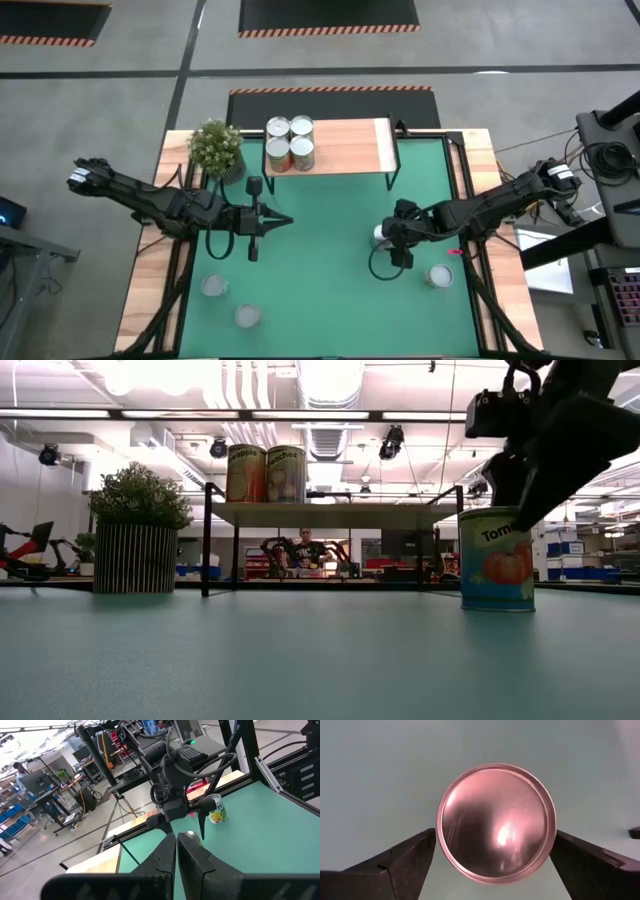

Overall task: Pick and place cans onto a shelf
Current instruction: Put the big canned tomatoes on the shelf aligned with the other big canned cherries

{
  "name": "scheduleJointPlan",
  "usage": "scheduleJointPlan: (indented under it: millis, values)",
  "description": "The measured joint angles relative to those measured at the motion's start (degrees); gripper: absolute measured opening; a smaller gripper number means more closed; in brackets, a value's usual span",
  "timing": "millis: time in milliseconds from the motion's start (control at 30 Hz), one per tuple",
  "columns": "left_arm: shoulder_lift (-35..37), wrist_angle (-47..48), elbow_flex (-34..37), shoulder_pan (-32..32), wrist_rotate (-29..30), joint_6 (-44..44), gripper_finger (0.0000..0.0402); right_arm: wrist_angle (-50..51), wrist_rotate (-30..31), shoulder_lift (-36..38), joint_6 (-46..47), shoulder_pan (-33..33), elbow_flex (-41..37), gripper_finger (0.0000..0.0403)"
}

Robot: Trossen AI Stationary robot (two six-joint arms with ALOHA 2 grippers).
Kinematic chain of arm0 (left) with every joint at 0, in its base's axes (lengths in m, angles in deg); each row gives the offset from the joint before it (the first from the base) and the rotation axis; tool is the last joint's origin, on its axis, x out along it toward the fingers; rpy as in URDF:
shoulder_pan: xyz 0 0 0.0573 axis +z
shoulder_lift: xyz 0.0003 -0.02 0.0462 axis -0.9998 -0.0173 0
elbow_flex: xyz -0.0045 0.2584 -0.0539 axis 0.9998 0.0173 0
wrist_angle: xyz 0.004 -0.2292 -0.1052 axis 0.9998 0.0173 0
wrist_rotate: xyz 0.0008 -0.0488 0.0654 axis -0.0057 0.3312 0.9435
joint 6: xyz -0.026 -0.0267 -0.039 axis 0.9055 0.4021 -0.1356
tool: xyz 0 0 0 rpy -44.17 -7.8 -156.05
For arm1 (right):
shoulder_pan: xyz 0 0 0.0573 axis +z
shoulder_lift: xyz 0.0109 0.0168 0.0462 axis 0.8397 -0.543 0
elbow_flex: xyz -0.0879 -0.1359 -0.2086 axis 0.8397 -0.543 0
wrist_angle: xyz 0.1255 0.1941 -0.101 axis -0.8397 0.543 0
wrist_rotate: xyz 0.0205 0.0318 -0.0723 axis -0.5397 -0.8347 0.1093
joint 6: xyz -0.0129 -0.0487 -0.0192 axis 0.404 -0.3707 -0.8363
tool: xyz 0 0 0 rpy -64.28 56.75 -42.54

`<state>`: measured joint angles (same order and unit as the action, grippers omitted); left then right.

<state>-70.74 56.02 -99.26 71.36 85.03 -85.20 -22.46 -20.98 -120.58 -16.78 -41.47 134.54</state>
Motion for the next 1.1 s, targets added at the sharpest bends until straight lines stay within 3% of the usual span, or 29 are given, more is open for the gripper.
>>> scheduleJointPlan:
  millis: [300, 467, 633, 800, 933, 1100]
  values:
    - [-0.02, 0.0, 0.0, 0.02, -0.02, 0.0, 0.0, -2.08, 0.24, 0.0, 0.64, -0.02, -0.26, 0.0291]
    - [-0.02, -0.17, 0.0, 0.01, 0.49, 0.0, 0.0, -2.05, 0.27, 0.07, 1.89, -0.02, 0.16, 0.0285]
    - [-0.02, -1.79, 0.0, 0.02, 8.67, -0.67, 0.0, -0.5, 0.08, 0.09, 1.98, -0.27, 5.07, 0.0308]
    - [0.0, -3.53, 0.0, 0.18, 19.74, -5.33, 0.0, 4.63, 0.01, 0.09, 0.75, -3.75, 15.52, 0.0305]
    - [0.22, -4.74, 0.0, 0.52, 28.96, -10.81, 0.0, 8.0, -0.14, 0.0, -3.26, -9.45, 24.94, 0.0302]
    - [0.67, -4.3, 0.53, 2.4, 31.28, -11.99, 0.0, 9.35, -1.81, -0.07, -10.9, -20.45, 33.72, 0.0302]
